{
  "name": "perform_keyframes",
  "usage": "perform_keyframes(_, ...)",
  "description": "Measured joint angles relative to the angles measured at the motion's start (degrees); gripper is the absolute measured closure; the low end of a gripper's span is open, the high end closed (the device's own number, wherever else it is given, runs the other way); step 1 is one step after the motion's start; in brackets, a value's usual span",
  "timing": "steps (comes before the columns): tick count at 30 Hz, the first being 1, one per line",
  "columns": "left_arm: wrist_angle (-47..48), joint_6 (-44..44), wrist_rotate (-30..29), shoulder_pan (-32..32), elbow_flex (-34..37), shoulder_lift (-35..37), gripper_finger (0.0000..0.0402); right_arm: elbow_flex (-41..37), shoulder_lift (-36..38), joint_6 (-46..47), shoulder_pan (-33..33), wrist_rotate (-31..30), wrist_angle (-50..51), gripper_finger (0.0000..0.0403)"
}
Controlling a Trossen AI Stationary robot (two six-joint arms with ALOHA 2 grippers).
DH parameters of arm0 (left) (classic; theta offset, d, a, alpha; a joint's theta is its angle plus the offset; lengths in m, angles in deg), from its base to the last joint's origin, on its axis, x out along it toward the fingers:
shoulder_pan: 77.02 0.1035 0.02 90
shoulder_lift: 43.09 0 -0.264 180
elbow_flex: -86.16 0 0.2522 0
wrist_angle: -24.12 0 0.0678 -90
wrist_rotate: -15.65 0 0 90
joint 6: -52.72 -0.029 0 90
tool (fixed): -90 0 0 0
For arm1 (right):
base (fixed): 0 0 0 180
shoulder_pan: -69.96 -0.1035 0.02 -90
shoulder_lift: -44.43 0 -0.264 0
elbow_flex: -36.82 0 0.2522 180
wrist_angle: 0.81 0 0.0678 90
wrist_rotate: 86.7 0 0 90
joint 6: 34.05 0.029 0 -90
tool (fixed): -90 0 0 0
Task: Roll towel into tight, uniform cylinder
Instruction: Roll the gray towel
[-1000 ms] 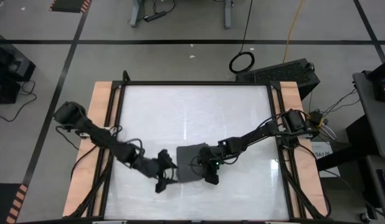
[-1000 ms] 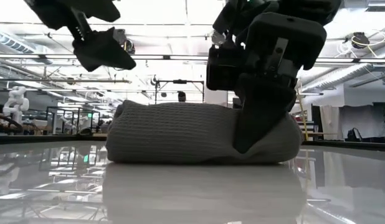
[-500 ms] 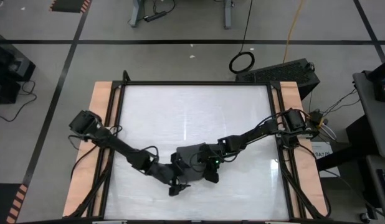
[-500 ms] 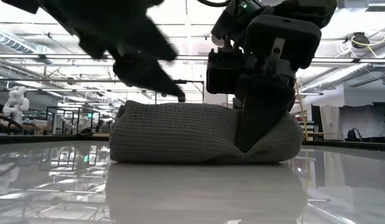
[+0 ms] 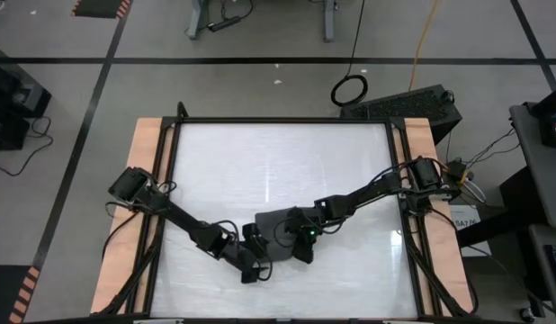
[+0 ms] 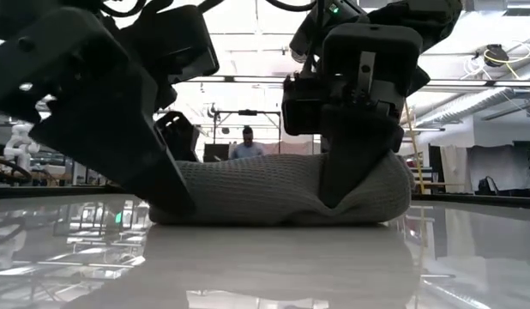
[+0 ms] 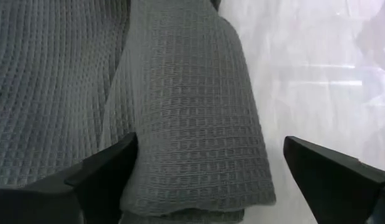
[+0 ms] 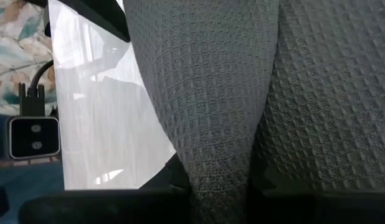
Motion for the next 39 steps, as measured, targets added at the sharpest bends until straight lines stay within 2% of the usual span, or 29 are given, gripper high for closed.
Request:
perform_keyframes(3,0.32,-0.06,-0.38,0.00,0.00,-0.12,0.0029,-0.02,0.00,1.68,0.00,-0.02,-0.64,0.0351)
perform_keyframes(9,1.28,0.46,-1.63,0.02,0.02,-0.17,0.0115,-0.02,-0.04,3.71,0.00,-0.01,-1.86,0.0351)
perform_keyframes(16,2.06,0.25,0.97,0.05,0.07,0.57,0.0194,-0.02,0.61,5.15,-0.18,-0.07,-1.88,0.0342)
perform_keyframes(20,2.62,0.05,2.29,0.05,0.11,1.46,0.0245,-0.04,2.90,2.09,-0.85,-0.46,-0.95,0.0302)
perform_keyframes(25,3.94,-1.43,5.04,-0.02,0.24,2.54,0.0291,-0.07,7.65,-2.75,-2.21,-0.97,4.09,0.0222)
perform_keyframes(28,4.14,-2.86,8.24,0.13,0.26,3.37,0.0302,-0.09,11.57,-6.65,-4.50,-4.98,8.42,0.0172)
perform_keyframes(32,3.80,-4.07,11.53,0.82,0.28,3.68,0.0305,-0.11,16.37,-12.47,-9.73,-16.35,8.59,0.0118)
perform_keyframes(36,3.84,-5.67,11.99,1.58,0.28,3.69,0.0305,-0.02,17.76,-13.06,-15.50,-26.21,5.54,0.0087)
perform_keyframes(39,4.55,-10.23,14.02,2.80,0.28,4.29,0.0305,-0.03,16.55,-9.80,-18.26,-30.40,4.78,0.0078)
